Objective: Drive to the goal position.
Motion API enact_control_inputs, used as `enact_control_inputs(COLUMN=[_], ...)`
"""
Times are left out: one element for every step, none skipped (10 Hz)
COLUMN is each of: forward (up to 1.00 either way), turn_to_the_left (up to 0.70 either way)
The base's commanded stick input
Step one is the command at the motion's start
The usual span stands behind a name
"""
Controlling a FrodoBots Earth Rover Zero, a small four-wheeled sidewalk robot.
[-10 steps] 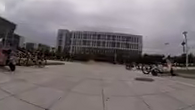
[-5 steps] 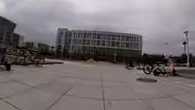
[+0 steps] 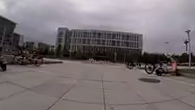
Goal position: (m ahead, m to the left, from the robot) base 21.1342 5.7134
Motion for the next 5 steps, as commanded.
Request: enact_control_inputs(forward=[0.45,0.45,0.45,0.45,0.45], turn_to_the_left=[0.00,0.00,0.00,0.00,0.00])
